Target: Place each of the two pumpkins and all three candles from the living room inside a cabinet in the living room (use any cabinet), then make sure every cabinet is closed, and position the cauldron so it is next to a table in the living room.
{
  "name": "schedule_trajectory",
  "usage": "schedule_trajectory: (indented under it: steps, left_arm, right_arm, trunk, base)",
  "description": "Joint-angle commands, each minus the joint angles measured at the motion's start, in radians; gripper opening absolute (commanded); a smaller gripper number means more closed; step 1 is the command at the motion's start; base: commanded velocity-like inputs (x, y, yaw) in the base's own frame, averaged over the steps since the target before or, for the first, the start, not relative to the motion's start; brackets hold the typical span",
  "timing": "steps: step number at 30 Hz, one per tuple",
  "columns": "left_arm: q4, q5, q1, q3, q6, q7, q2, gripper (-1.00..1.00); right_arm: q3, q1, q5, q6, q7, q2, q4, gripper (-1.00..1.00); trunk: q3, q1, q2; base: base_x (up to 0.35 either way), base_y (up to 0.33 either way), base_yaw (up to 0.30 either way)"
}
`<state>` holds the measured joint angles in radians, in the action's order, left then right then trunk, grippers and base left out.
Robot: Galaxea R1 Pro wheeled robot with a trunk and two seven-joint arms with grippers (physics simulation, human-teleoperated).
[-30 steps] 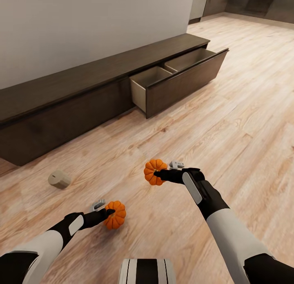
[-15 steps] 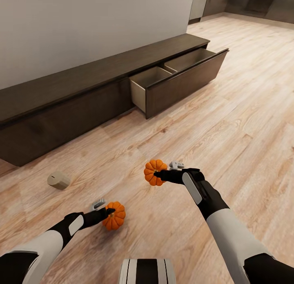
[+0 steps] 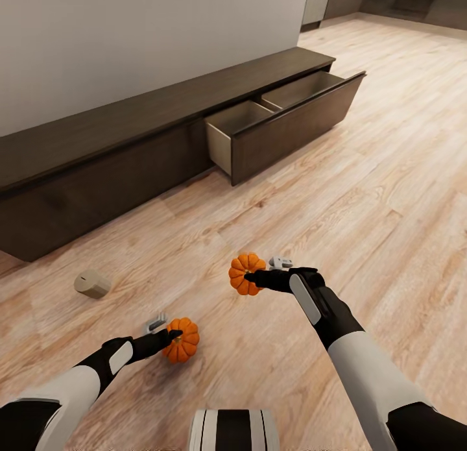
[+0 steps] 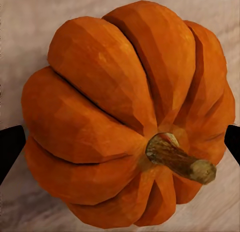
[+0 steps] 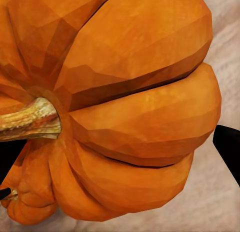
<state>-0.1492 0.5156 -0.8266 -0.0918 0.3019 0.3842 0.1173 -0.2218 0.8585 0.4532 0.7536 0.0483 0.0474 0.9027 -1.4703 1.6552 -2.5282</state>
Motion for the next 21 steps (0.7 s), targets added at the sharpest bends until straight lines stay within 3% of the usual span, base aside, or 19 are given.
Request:
schedule_trajectory:
  steps: [1, 9, 21]
  left_arm:
    - [-0.001, 0.011, 0.000, -0.008, 0.005, 0.001, 0.001, 1.00]
    - [-0.001, 0.011, 0.000, -0.008, 0.006, 0.001, 0.001, 1.00]
    - [-0.001, 0.011, 0.000, -0.008, 0.005, 0.001, 0.001, 1.00]
  right_arm:
    - [0.001, 0.001, -0.005, 0.004, 0.005, 0.000, 0.001, -1.00]
    - [0.001, 0.000, -0.004, 0.004, 0.005, 0.000, 0.001, -1.00]
    - [0.001, 0.000, -0.004, 0.003, 0.005, 0.000, -0.012, -1.00]
  trunk:
    - [-0.005, 0.000, -0.001]
    - [-0.035, 0.004, -0.002]
    - [-0.035, 0.004, -0.002]
  base:
    - [0.000, 0.000, 0.000]
    - [0.000, 0.000, 0.000]
    - [0.000, 0.000, 0.000]
